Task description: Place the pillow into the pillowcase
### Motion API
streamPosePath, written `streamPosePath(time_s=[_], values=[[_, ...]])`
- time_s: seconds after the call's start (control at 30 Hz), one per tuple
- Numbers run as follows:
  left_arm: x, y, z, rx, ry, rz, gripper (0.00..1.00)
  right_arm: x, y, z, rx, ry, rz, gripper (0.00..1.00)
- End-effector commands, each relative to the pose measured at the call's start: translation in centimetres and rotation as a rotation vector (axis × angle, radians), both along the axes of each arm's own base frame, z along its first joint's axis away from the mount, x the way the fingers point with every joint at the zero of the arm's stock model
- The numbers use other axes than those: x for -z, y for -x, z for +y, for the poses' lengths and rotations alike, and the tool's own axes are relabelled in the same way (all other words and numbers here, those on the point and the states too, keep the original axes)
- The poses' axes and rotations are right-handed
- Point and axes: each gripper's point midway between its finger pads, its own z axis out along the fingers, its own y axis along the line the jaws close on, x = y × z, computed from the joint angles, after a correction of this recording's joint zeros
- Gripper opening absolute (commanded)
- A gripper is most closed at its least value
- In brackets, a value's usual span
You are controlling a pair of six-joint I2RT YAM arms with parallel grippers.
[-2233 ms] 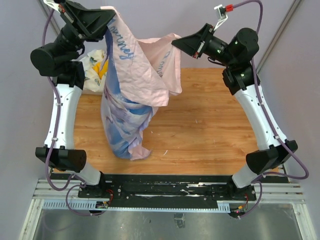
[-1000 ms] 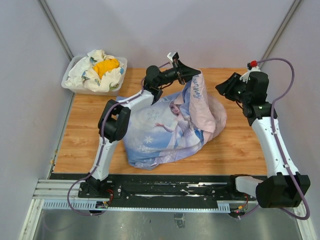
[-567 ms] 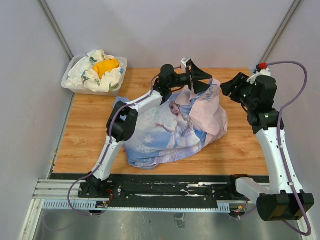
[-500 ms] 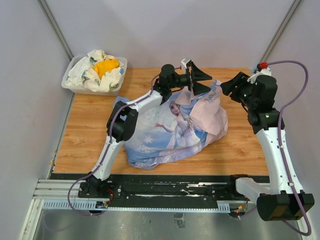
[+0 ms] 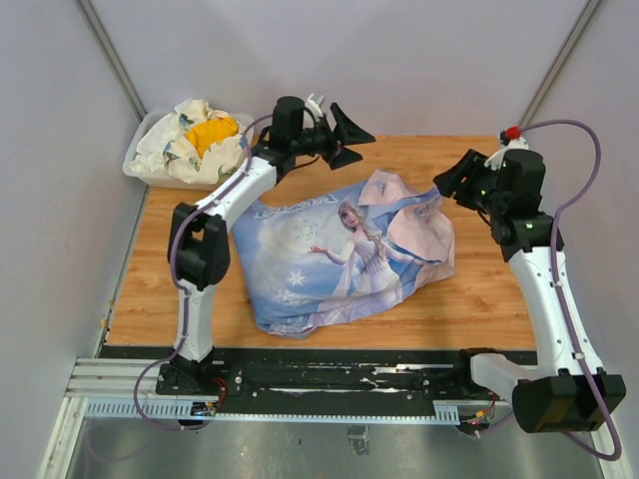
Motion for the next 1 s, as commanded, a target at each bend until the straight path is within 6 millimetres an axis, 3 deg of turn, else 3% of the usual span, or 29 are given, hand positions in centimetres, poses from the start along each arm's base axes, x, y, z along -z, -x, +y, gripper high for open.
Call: streamPosePath(time_s=[0.0,0.2,0.43,0.5,0.63,0.77,0.83,0.9,0.97], values=[[-2.6,1.7,4.2,-0.046,-0.059,-0.101,0.84,4.4,0.2,2.2,-0.132,0.036,0.16,0.52],[-1.8,4.2,7.9,-0.094,-0.146,-0.125,0.85,10.4,0.3,6.4,-0.269,0.181,0.376,0.56],[0.0,7.3,11.3,-0.129,-0.166,-0.094,0.85,14.9,0.2,6.8,-0.275,0.261,0.545,0.58],[0.4,8.1,12.0,-0.141,-0.176,-0.087,0.85,16.3,0.2,6.1,-0.238,0.29,0.61,0.51],[1.2,9.7,12.9,-0.152,-0.205,-0.082,0.83,19.0,0.4,5.3,-0.206,0.324,0.71,0.23],[1.9,11.1,14.1,-0.181,-0.251,-0.088,0.83,20.4,0.4,4.7,-0.183,0.355,0.747,0.17],[2.1,12.0,14.5,-0.186,-0.259,-0.087,0.83,20.4,0.5,5.0,-0.189,0.344,0.742,0.23],[2.4,12.7,14.9,-0.19,-0.261,-0.084,0.83,19.8,0.4,5.7,-0.208,0.304,0.705,0.44],[2.6,13.4,15.1,-0.189,-0.261,-0.079,0.83,19.5,0.6,6.1,-0.213,0.273,0.679,0.51]])
